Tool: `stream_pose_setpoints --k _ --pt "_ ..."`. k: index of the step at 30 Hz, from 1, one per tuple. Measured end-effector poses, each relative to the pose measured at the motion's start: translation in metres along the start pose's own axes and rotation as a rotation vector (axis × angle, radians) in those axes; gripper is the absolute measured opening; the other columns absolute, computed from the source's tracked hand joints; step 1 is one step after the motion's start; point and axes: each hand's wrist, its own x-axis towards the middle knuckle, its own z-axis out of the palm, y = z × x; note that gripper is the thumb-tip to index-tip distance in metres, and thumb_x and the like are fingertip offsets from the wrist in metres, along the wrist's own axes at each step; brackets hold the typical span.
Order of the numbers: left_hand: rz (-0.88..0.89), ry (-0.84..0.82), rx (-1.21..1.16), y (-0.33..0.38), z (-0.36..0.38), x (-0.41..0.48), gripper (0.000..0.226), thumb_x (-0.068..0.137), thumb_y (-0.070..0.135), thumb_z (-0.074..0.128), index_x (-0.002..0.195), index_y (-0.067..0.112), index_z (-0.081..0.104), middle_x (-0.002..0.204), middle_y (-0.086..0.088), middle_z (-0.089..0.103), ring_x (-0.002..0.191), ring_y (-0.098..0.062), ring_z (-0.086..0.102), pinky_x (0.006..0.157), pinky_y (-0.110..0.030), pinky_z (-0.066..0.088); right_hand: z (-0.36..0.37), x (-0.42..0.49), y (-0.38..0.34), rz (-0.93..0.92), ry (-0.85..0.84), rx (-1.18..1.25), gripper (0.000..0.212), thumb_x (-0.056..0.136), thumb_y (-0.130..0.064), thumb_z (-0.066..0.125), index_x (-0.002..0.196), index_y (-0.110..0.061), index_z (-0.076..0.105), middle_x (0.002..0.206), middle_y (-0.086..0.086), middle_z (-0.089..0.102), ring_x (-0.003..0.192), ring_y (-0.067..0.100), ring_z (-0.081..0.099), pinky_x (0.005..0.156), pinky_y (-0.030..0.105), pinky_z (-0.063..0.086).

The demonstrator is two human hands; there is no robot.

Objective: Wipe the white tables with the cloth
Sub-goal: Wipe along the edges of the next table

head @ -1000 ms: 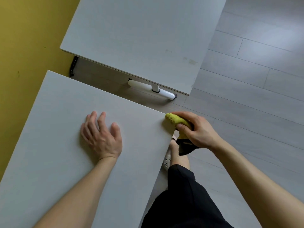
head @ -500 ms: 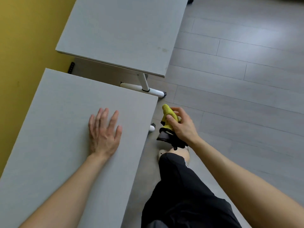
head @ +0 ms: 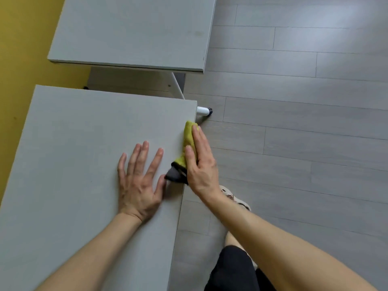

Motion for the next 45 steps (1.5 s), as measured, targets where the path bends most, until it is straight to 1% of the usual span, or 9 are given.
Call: stream_pose_setpoints --k 3,7,11,18,22,26,34,42,45 --pt "0.012 0.024 0.000 -0.001 0.004 0.000 0.066 0.106 0.047 0.043 0.168 0.027 0.038 0.180 -0.009 0.022 0.167 -0.029 0.021 0.128 -0.068 0.020 0.012 -0.031 0.008 -0.048 -0.003 -0.015 0.056 0.113 -0.031 0.044 0.169 -0.027 0.037 0.178 -0.010 0.026 0.161 -0.003 0.022 0.131 0.021 0.019" --pt "0.004 0.039 -0.002 -0.002 0.006 0.001 0.066 0.105 0.047 0.044 0.168 0.029 0.039 0.180 -0.007 0.022 0.167 -0.026 0.020 0.129 -0.066 0.019 0.013 0.043 -0.002 -0.042 0.103 0.044 0.055 0.111 -0.030 0.043 0.165 -0.022 0.045 0.175 -0.003 0.037 0.156 -0.007 0.026 0.122 0.007 0.016" --pt "0.007 0.063 -0.016 -0.003 0.007 0.004 0.066 0.103 0.047 0.045 0.167 0.030 0.042 0.179 -0.007 0.026 0.166 -0.026 0.023 0.129 -0.065 0.019 0.011 0.090 -0.009 -0.052 0.197 0.125 0.055 0.108 -0.030 0.045 0.162 -0.021 0.050 0.169 -0.002 0.047 0.157 0.010 0.039 0.129 0.032 0.031" --pt "0.014 0.077 -0.012 -0.006 0.006 0.002 0.065 0.105 0.047 0.044 0.167 0.029 0.042 0.178 -0.007 0.027 0.166 -0.027 0.024 0.130 -0.065 0.019 0.037 -0.107 0.013 -0.116 0.105 0.107 0.052 0.112 -0.015 0.050 0.164 -0.018 0.046 0.174 -0.003 0.038 0.162 0.007 0.031 0.131 0.029 0.026" --pt "0.019 0.081 0.007 -0.005 0.005 0.004 0.064 0.105 0.049 0.043 0.166 0.029 0.043 0.178 -0.008 0.029 0.165 -0.028 0.026 0.129 -0.065 0.020 0.026 0.000 -0.002 -0.090 0.168 0.132 0.050 0.108 -0.022 0.050 0.158 -0.012 0.055 0.168 0.006 0.048 0.156 0.006 0.039 0.129 0.022 0.027" --pt "0.002 0.080 -0.002 -0.004 0.005 0.004 0.064 0.104 0.048 0.045 0.166 0.031 0.044 0.178 -0.006 0.029 0.165 -0.026 0.025 0.131 -0.062 0.018 0.011 0.080 -0.014 -0.058 0.230 0.145 0.056 0.104 -0.030 0.050 0.158 -0.022 0.056 0.167 -0.003 0.051 0.154 0.008 0.043 0.127 0.026 0.032" --pt "-0.016 0.069 -0.002 -0.014 0.002 0.002 0.063 0.105 0.048 0.042 0.167 0.034 0.041 0.178 -0.005 0.028 0.166 -0.024 0.023 0.130 -0.062 0.018 0.046 -0.182 0.020 -0.084 0.049 0.182 0.055 0.109 -0.010 0.056 0.162 -0.018 0.048 0.174 -0.005 0.038 0.161 0.011 0.034 0.130 0.028 0.028" --pt "-0.022 0.084 0.017 -0.018 0.002 0.003 0.063 0.105 0.050 0.042 0.166 0.034 0.041 0.178 -0.005 0.028 0.166 -0.024 0.023 0.132 -0.059 0.016 0.031 0.044 -0.007 -0.043 0.173 0.246 0.053 0.105 -0.030 0.053 0.157 -0.025 0.057 0.166 -0.007 0.051 0.152 0.002 0.044 0.128 0.026 0.034" --pt "-0.021 0.093 0.021 -0.016 0.002 0.003 0.063 0.105 0.051 0.041 0.166 0.033 0.042 0.178 -0.006 0.029 0.165 -0.025 0.024 0.132 -0.058 0.016 0.036 0.027 -0.005 -0.051 0.186 0.219 0.053 0.107 -0.029 0.053 0.159 -0.023 0.055 0.167 -0.005 0.050 0.155 0.007 0.043 0.127 0.024 0.033"
